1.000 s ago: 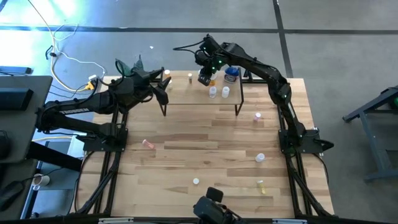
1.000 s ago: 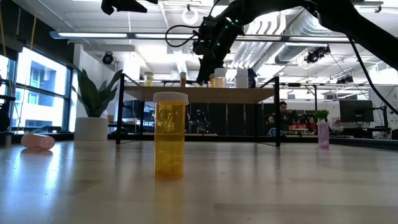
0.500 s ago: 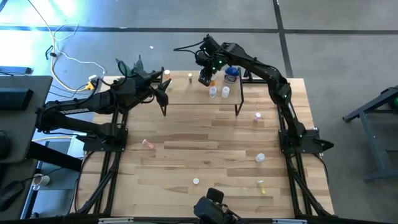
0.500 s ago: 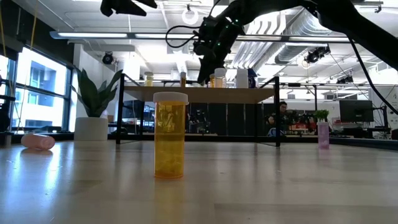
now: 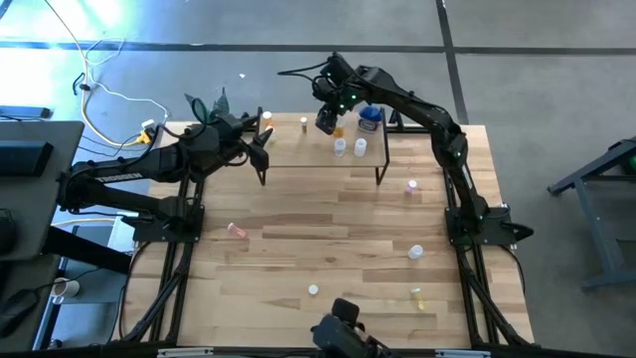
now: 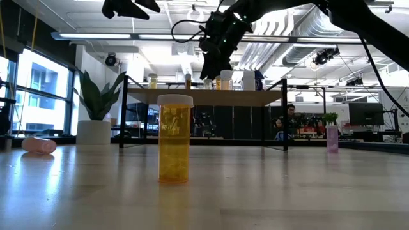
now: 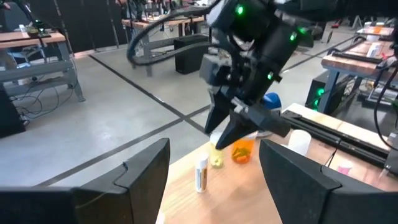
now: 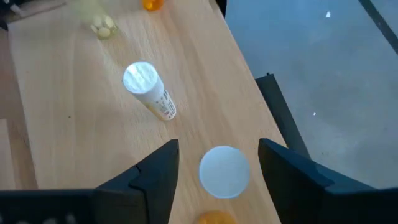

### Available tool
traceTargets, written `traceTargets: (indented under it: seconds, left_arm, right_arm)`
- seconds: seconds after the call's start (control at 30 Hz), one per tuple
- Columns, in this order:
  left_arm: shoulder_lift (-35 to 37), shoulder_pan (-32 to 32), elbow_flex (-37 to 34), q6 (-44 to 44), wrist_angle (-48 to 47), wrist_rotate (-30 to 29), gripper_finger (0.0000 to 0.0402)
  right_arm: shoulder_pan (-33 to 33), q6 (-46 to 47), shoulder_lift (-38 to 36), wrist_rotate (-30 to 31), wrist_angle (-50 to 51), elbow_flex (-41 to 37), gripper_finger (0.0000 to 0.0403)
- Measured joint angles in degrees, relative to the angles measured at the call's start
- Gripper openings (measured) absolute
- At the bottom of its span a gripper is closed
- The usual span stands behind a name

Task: Pick and place medicine bottles onto shelf by color
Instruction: Put the white pill bottle on the shelf

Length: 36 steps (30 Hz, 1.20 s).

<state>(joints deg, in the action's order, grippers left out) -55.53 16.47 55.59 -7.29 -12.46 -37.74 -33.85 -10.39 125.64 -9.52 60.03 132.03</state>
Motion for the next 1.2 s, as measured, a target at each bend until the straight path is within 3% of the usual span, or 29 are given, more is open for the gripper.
traceTargets:
  seconds: [0.47,0.87,1.2]
  left_arm:
    - [-0.02,-0.02,0.0,-0.02,-2.36,-0.44,0.0237]
    - [0.87,0.01,0.0,1.56,-5.33,-0.46,0.0236]
    - [5.88,0.0,-0.02,5.8,-8.79,1.54,0.0236]
  right_arm:
    - [0.09,-0.13,-0.99,-0.01,-1.05,0.0,0.0212]
    - [0.69,1.55,-7.31,-0.19,0.02,0.02,0.0212]
    - [4.06,9.62,-13.35,-0.39,1.09,0.02,0.0212]
